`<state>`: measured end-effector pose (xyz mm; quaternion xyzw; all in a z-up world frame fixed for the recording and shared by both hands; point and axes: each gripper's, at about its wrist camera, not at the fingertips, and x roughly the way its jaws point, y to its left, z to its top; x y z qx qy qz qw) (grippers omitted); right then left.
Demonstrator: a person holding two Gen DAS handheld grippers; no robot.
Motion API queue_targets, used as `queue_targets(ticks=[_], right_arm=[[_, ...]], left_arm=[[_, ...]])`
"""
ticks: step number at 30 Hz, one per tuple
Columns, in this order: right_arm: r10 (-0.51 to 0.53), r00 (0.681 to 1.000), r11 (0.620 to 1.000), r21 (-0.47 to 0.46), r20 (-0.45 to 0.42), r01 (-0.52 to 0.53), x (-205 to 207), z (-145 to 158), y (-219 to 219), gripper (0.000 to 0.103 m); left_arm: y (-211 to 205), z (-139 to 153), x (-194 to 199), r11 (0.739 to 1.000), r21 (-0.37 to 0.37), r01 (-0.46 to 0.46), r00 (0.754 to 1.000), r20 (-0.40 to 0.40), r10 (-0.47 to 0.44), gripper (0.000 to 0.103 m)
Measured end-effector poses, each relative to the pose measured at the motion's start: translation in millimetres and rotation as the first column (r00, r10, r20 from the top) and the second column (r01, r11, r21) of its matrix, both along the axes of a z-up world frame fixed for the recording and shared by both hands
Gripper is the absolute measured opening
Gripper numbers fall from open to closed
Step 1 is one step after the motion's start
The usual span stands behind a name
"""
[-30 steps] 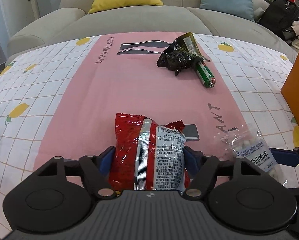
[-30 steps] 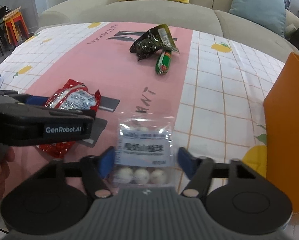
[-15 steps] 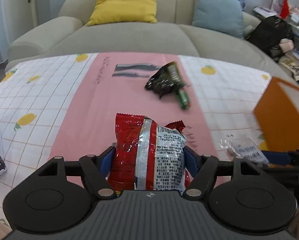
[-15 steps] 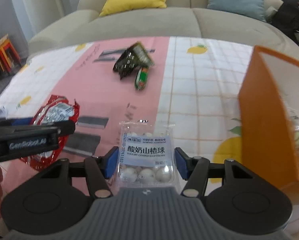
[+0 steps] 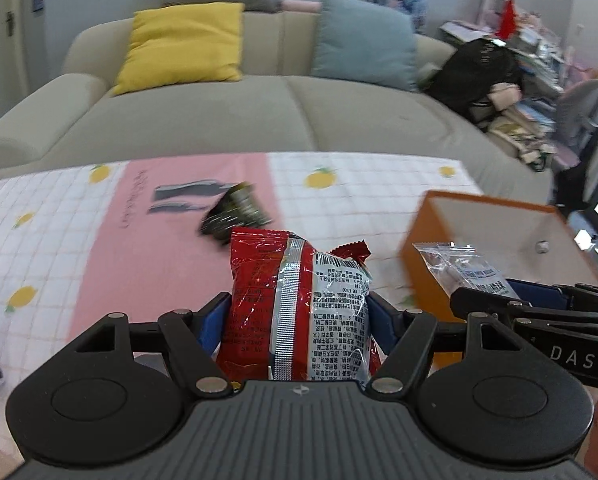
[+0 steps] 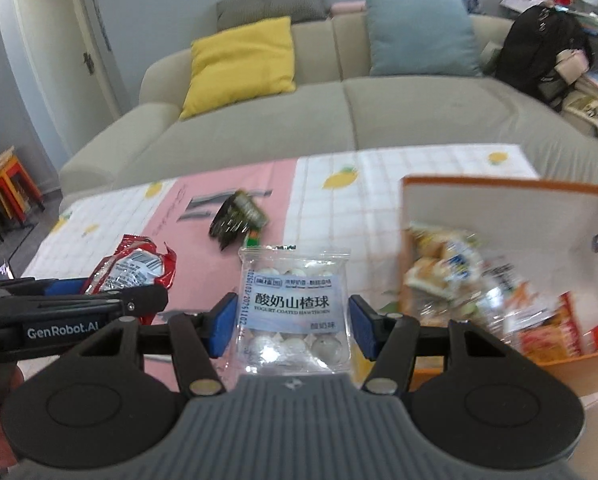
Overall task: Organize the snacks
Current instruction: 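Carry both packs toward the orange box and lower them inside, then open both tools to release the packs into the box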
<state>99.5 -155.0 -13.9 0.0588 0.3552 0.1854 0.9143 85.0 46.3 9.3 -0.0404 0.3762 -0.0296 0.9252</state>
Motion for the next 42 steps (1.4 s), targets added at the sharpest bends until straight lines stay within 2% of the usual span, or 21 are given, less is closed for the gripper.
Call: queue_targets(ticks=[6, 8, 13, 16, 19, 22, 28, 33, 36, 42], right_arm=[[-0.066, 0.998, 0.997, 0.048, -0.004, 0.067, 9, 24, -68, 0.058], [-0.090, 0.996, 0.994, 0.053, -0.016, 0.091, 14, 28, -89, 0.058], [-0.148, 0.986, 0.987, 0.052, -0.073, 0.152, 35, 30, -146, 0.058], [-0.166, 0.982, 0.986, 0.020, -0.095, 0.168, 49, 29, -170, 0.058], [-0.168, 0.979, 0.986, -0.035, -0.113, 0.165, 63, 26, -190, 0.058], [-0.159, 0.977, 0.985, -0.095, -0.143, 0.147, 77, 17, -207, 0.058], [-0.136, 0.961, 0.983, -0.154, -0.240, 0.101, 103, -14, -234, 0.058], [-0.102, 0.954, 0.969, -0.245, -0.280, 0.031, 123, -40, -232, 0.058], [-0.070, 0.953, 0.958, -0.285, -0.296, -0.018, 133, -50, -225, 0.058], [-0.002, 0.948, 0.903, -0.408, -0.319, -0.136, 150, -73, -205, 0.058]], left_arm=[[-56, 23, 24, 0.989, -0.006, 0.149, 0.989, 0.007, -0.149, 0.082], [-80, 29, 34, 0.979, 0.008, 0.204, 0.979, 0.010, -0.204, 0.082], [-130, 36, 61, 0.948, -0.017, 0.317, 0.948, -0.007, -0.317, 0.082], [-160, 32, 79, 0.926, 0.002, 0.378, 0.926, -0.030, -0.378, 0.082], [-183, 24, 95, 0.907, -0.023, 0.421, 0.904, -0.070, -0.421, 0.082], [-205, 11, 111, 0.896, -0.053, 0.440, 0.888, -0.123, -0.444, 0.082], [-242, -24, 138, 0.875, -0.067, 0.479, 0.844, -0.238, -0.480, 0.082], [-253, -54, 170, 0.883, -0.105, 0.457, 0.819, -0.337, -0.464, 0.082], [-259, -67, 182, 0.882, -0.074, 0.465, 0.807, -0.374, -0.457, 0.082], [-268, -89, 204, 0.893, -0.080, 0.443, 0.788, -0.440, -0.431, 0.082]])
